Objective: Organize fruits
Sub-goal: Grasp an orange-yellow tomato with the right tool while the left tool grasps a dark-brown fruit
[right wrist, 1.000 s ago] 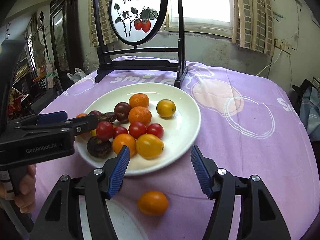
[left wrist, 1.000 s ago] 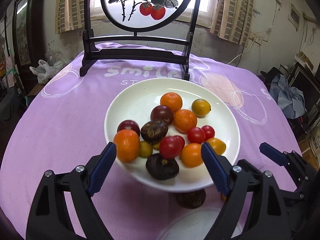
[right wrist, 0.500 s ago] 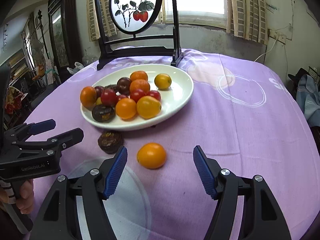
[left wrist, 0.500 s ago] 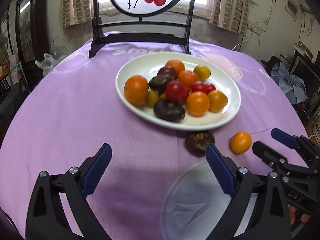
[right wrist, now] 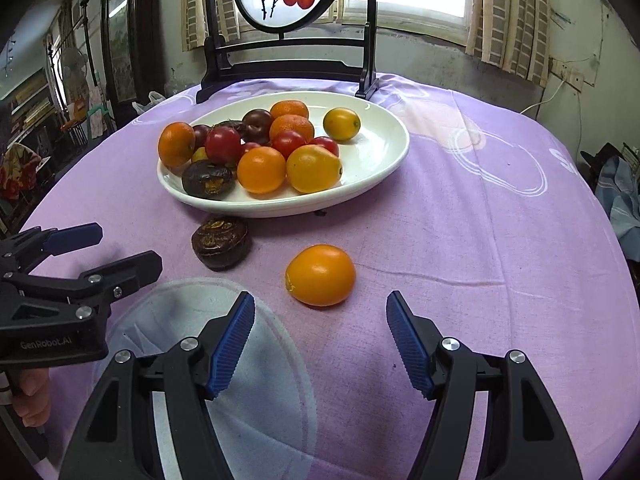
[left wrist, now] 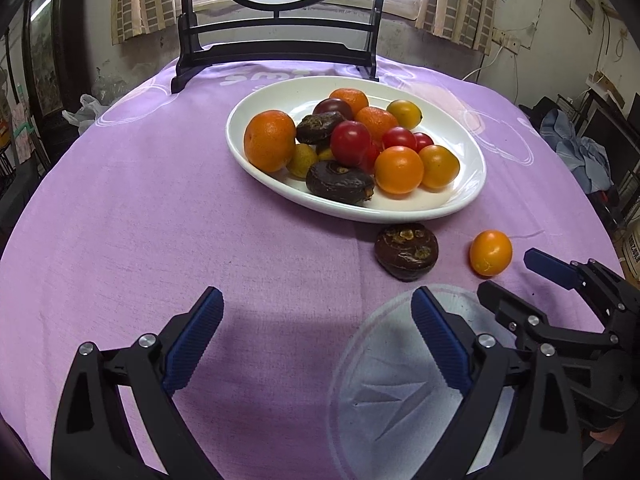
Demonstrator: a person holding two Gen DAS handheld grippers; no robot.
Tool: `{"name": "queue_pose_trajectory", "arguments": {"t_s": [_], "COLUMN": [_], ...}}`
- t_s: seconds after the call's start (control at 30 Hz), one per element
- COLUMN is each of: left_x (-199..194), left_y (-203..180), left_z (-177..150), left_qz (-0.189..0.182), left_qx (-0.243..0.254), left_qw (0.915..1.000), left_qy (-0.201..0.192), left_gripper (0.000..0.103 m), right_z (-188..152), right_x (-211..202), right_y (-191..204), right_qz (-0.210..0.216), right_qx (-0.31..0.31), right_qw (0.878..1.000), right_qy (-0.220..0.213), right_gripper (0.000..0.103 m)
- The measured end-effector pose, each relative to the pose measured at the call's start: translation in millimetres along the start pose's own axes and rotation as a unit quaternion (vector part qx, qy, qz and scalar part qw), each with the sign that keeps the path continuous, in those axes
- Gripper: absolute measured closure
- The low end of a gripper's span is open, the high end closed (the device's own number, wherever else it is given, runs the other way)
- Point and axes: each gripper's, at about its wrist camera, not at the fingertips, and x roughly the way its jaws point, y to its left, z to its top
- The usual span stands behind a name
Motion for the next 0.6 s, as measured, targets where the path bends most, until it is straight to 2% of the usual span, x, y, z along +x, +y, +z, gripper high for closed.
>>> {"name": "queue_pose_trajectory", "arguments": {"t_s": [0.1, 0.13, 0.17, 0.23, 0.3, 0.6], "left_x": [3, 4, 4, 4, 3, -3], "left_y": [-1, -1, -1, -2, -3, -8], "left_z": [0, -1, -1, -1, -1, -2], "left_qz": [0.003, 0.002, 0.000, -0.006, -0.010, 0.009], "left_qx": [0.001, 0.002, 0.003, 0.003, 0.006, 0.020], "left_qw": [1.0000, 1.0000, 0.9999, 0.9999, 0.9998, 0.9997], "left_qy": [0.005, 0.007, 0.010, 0.013, 0.014, -0.010], "left_gripper": [0.010, 0.010, 0.010, 0.010, 0.010, 0.010], "right_z": [4, 5, 5, 6, 7, 3], "right_x": [9, 13, 15, 19, 15, -14], "right_y": [3, 4, 6, 7, 5, -2], "right_qz": [0.001, 0.004, 0.005, 0.007, 0.004, 0.021], "right_qx": [-0.001, -0.003, -0.005, -0.006, -0.003, 0.002], "right_qw": [1.000, 1.000, 1.000, 1.000, 1.000, 1.000], "right_qy": [0.009, 0.013, 0.016, 0.022, 0.012, -0.009], "right_gripper": [0.034, 0.037, 0.044, 0.049, 0.063, 0.063]}}
